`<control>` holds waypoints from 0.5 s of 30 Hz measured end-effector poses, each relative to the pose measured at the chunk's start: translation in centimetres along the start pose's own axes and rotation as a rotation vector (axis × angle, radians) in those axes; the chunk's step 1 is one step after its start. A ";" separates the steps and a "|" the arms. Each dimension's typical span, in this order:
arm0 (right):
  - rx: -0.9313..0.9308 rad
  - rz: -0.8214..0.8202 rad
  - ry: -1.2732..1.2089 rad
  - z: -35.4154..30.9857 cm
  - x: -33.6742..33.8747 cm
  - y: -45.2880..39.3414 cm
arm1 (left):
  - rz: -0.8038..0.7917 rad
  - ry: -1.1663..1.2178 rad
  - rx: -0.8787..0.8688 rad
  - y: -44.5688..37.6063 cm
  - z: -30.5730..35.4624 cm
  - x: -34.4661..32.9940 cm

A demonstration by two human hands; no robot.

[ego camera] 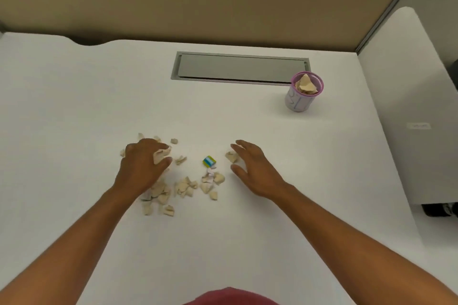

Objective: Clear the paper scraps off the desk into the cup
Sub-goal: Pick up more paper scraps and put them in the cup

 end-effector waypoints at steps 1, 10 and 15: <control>0.005 -0.034 0.055 -0.6 -0.9 -0.3 | -0.019 -0.082 0.079 0.7 -2.2 -0.2; -0.189 0.081 0.204 -6.6 -6.9 3.2 | -0.120 0.159 0.093 3.8 -8.0 -1.2; -0.196 0.090 0.040 -11.4 -10.1 0.7 | -0.224 0.411 0.034 2.8 -7.4 -0.5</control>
Point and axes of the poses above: each hand's wrist, its own y-axis away from the middle knuckle, its own x-axis out of the back of the hand, z = x × y, the point moved 9 cm from there along -y, towards the middle knuckle, and after that the axes turned 9 degrees about x, right-handed, at the moved point
